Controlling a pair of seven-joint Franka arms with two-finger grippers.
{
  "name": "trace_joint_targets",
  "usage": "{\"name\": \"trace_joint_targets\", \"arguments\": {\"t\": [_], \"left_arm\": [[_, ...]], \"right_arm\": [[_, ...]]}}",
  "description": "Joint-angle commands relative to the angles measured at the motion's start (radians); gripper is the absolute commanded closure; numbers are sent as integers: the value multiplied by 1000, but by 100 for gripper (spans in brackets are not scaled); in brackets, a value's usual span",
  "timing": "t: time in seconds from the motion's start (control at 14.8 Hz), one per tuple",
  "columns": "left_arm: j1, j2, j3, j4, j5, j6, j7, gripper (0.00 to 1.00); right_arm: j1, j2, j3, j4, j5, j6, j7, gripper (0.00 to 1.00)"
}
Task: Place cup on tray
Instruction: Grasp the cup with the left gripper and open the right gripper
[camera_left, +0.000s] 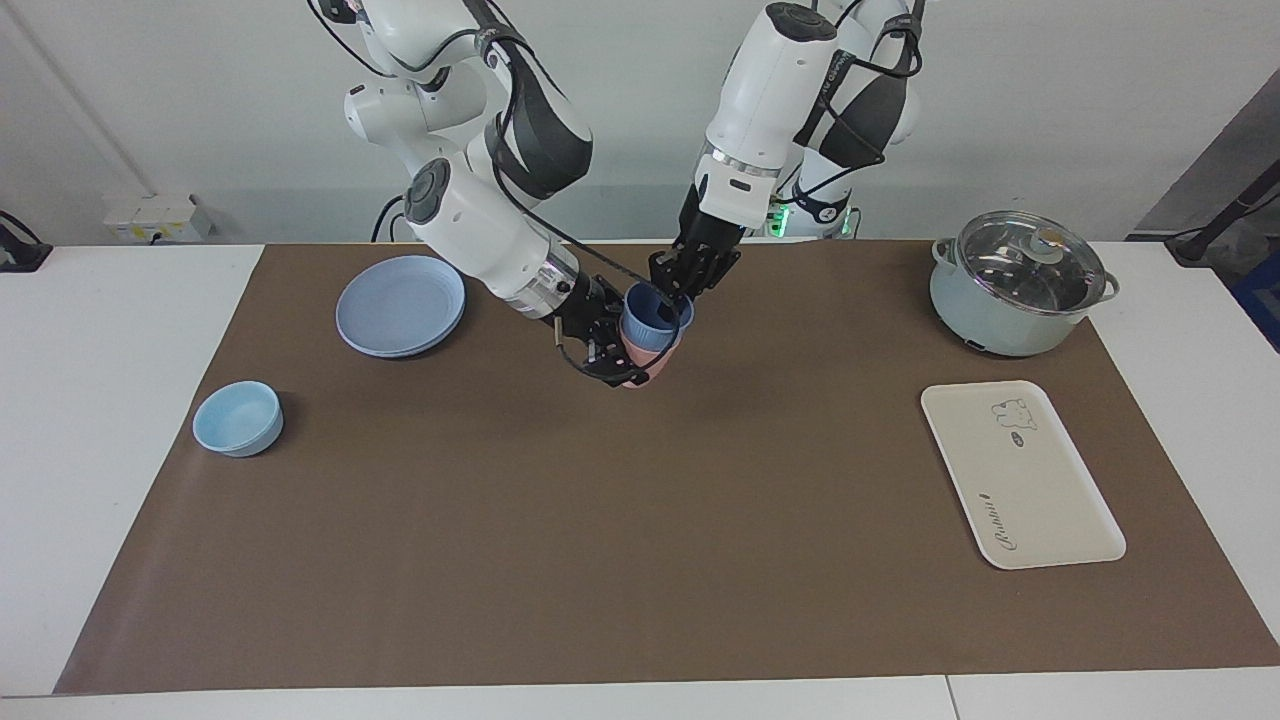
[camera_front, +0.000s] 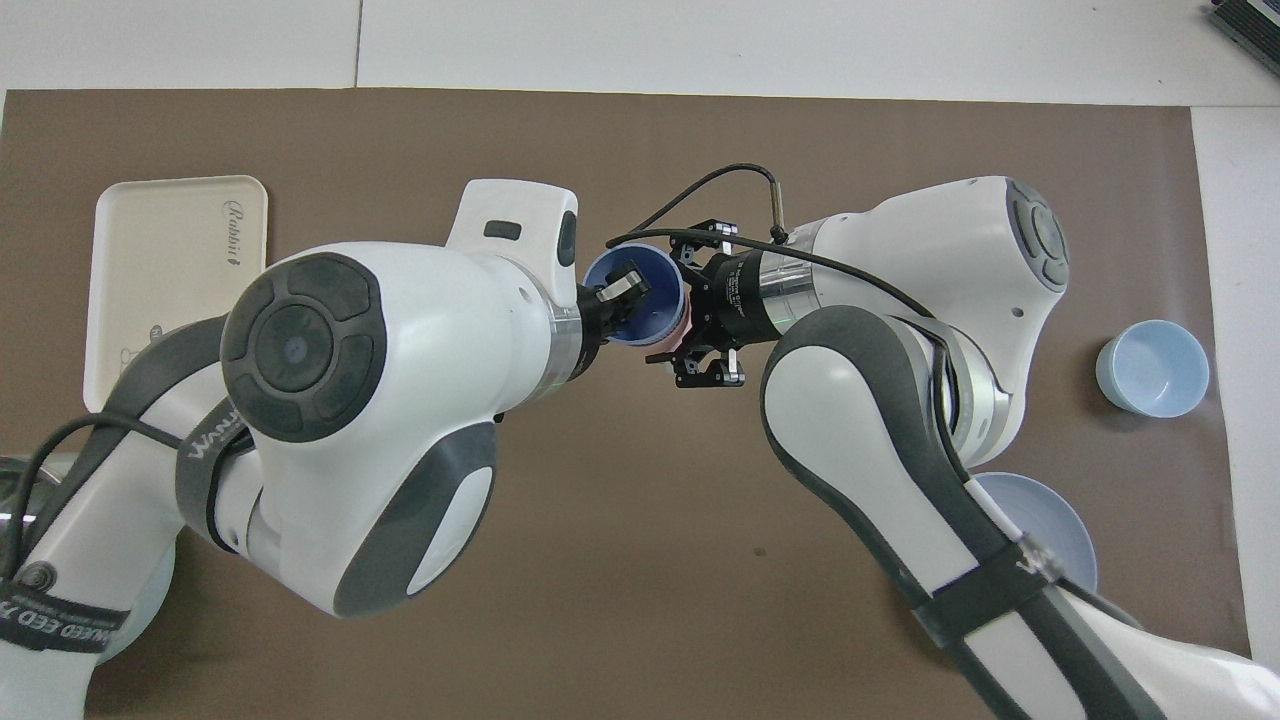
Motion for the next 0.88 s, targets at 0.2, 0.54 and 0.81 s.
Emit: {"name": "trace_joint_targets", "arguments": {"t": [0.2,0.54,0.81], "left_arm": [[-7,67,15,175,22,-168,-12,100],[24,26,39,205,26,-252,-1,100],[121,-14,42,192,20,-276,83,100]], "right_arm": [[1,-12,-1,-13,-60,14,22,100],[-39,-12,-3,-16,-59,13,19,100],[-128,-14,-6,-34,-51,11,4,100]]}}
